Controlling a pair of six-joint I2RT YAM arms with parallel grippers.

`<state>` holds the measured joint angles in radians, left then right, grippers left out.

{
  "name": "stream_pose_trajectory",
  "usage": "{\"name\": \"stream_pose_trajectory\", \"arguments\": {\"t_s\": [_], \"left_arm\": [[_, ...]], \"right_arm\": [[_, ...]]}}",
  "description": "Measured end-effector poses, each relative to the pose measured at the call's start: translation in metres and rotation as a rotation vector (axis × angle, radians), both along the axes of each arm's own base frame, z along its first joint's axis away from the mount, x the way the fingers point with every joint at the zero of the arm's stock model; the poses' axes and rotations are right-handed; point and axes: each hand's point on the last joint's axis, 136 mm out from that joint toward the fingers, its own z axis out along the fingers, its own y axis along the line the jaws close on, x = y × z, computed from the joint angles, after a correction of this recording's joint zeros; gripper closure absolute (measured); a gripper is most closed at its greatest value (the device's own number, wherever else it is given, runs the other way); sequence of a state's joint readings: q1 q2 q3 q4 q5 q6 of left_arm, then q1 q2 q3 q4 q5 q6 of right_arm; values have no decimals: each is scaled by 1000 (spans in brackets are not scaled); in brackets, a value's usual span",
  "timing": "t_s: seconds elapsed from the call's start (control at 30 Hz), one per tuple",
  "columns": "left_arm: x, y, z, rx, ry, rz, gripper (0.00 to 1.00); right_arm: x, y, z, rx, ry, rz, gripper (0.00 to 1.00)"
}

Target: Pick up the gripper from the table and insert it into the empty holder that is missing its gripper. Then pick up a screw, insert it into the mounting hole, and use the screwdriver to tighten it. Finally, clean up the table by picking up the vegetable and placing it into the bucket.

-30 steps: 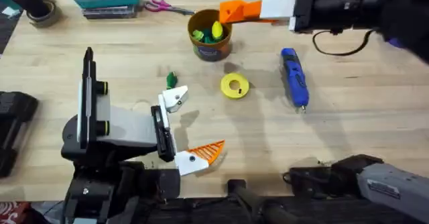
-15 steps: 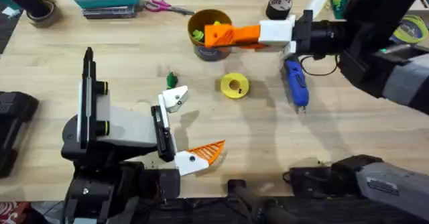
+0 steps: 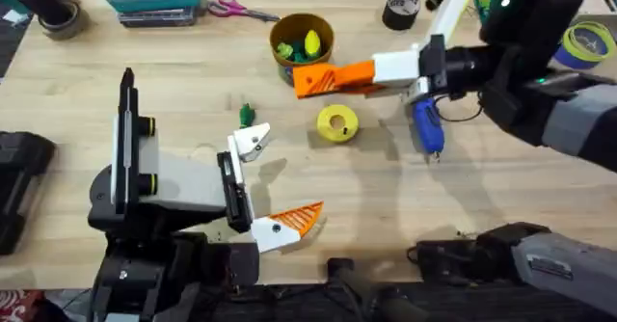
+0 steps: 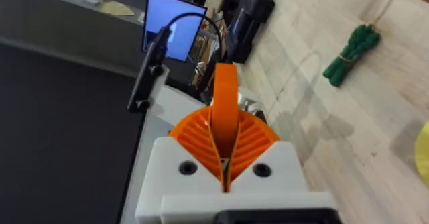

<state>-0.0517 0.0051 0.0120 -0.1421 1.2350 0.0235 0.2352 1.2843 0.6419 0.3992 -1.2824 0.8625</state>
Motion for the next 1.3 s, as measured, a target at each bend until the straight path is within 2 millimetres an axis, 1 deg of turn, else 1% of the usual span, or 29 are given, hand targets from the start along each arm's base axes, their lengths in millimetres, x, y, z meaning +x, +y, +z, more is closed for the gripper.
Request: {"name": "stream_pose_trajectory", "arguments": {"t_s": [0.17, 0.37, 0.57, 0.73, 0.93, 1.03, 1.17, 1.3], "left_arm": [[0, 0, 0, 0, 0, 0, 16], [0, 0, 0, 0, 0, 0, 16], [0, 0, 0, 0, 0, 0, 15], [0, 0, 0, 0, 0, 0, 15], [0, 0, 0, 0, 0, 0, 15], [0, 0, 0, 0, 0, 0, 15], [0, 0, 0, 0, 0, 0, 15], [0, 0, 0, 0, 0, 0, 15]], "right_arm": [[-2, 0, -19, 11, 27, 0, 992], [-6, -1, -15, 59, -16, -5, 992], [-18, -4, -24, 76, 43, -8, 992], [-29, -5, -26, 95, 66, -1, 992], [-46, 3, -38, 86, 153, 31, 992], [-54, 9, -41, 83, 169, 52, 992], [-60, 17, -41, 82, 170, 70, 992], [-62, 25, -47, 76, 194, 79, 992]]}}
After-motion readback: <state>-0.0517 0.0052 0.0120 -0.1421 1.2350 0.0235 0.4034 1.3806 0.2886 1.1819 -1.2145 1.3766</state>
